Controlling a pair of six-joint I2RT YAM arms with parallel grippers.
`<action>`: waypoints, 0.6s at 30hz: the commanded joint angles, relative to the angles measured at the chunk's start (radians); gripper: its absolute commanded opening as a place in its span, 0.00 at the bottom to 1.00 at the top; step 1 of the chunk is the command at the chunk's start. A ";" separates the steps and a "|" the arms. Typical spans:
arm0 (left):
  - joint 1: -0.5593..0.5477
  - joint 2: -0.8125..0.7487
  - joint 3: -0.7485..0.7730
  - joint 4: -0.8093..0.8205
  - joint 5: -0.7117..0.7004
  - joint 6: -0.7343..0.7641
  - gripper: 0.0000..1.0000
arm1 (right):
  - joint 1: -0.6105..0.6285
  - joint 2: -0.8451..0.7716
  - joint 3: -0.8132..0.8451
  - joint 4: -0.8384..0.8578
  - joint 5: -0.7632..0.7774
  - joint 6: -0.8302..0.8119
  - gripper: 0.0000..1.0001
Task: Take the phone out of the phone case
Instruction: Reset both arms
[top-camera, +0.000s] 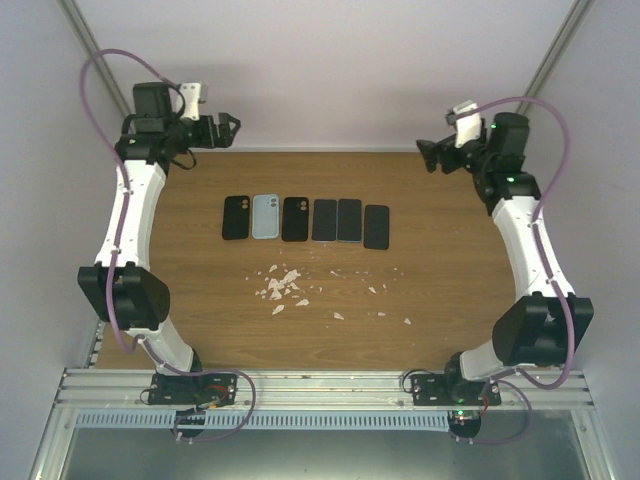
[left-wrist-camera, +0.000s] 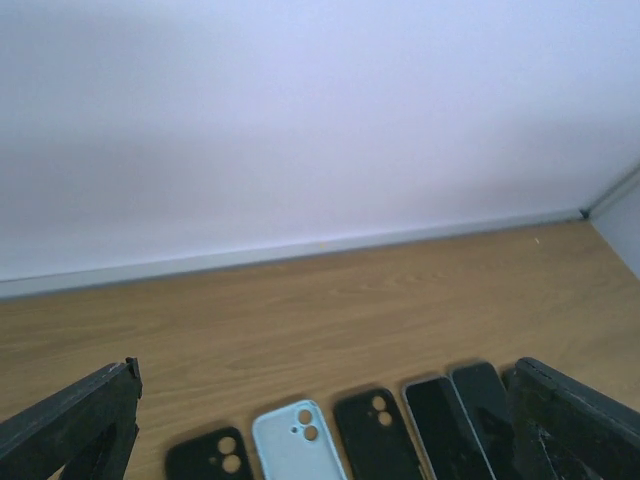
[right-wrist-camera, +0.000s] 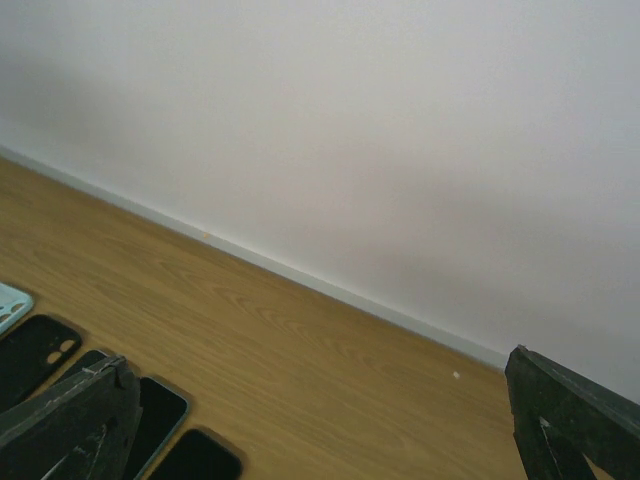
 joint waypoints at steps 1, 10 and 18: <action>0.077 -0.070 -0.070 0.127 0.023 -0.039 0.99 | -0.104 -0.060 -0.040 -0.014 -0.099 0.093 1.00; 0.135 -0.159 -0.308 0.223 0.025 -0.059 0.99 | -0.272 -0.086 -0.176 0.034 -0.176 0.141 1.00; 0.137 -0.179 -0.420 0.246 -0.021 -0.066 0.99 | -0.324 -0.083 -0.226 0.050 -0.215 0.163 1.00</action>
